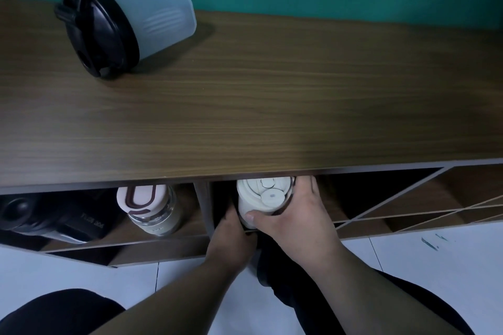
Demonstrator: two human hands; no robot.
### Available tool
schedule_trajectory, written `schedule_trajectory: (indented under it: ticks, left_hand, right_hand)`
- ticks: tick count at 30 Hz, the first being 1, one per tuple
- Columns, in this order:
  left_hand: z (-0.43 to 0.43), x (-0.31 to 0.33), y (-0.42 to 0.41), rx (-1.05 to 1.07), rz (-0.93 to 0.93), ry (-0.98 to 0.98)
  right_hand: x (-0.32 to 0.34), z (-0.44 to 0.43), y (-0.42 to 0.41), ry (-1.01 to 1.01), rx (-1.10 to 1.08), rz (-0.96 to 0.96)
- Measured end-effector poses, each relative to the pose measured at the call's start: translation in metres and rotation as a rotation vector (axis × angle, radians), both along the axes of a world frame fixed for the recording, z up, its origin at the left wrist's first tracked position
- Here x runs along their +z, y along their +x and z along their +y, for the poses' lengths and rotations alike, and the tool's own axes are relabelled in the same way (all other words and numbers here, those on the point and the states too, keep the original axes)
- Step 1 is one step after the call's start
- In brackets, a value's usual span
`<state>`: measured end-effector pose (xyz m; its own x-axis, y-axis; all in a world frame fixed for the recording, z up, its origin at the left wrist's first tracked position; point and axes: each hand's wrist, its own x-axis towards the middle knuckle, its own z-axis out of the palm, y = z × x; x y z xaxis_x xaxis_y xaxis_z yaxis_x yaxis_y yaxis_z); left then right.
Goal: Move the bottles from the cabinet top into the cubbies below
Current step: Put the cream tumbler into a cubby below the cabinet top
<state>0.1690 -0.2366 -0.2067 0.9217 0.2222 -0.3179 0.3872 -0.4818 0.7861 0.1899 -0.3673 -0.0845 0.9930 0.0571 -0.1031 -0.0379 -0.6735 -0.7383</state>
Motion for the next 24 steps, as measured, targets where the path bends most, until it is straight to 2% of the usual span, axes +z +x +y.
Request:
schedule_trajectory:
  ticks: [3,7,11,14,17,21,24]
  left_hand:
    - [0.01,0.011,-0.011,-0.059,0.081,-0.028]
    - [0.014,0.041,-0.031,-0.191,0.244,-0.052]
    - [0.023,0.086,-0.057,-0.224,0.269,-0.14]
    - [0.038,0.125,-0.078,-0.277,0.219,-0.216]
    - [0.065,0.161,-0.094,-0.259,0.056,-0.287]
    - [0.099,0.186,-0.095,-0.118,-0.098,-0.392]
    - [0.113,0.196,-0.084,-0.056,-0.122,-0.428]
  right_hand:
    - [0.007,-0.01,-0.007,-0.062,0.032,-0.008]
    - [0.02,-0.026,-0.021,-0.136,0.054,0.108]
    - [0.035,-0.027,-0.044,-0.178,0.047,0.15]
    - [0.051,-0.021,-0.065,-0.139,0.047,0.044]
    - [0.073,-0.004,-0.078,-0.067,0.069,-0.126]
    - [0.117,0.04,-0.073,0.043,0.168,-0.293]
    - [0.154,0.08,-0.049,0.0,0.311,-0.419]
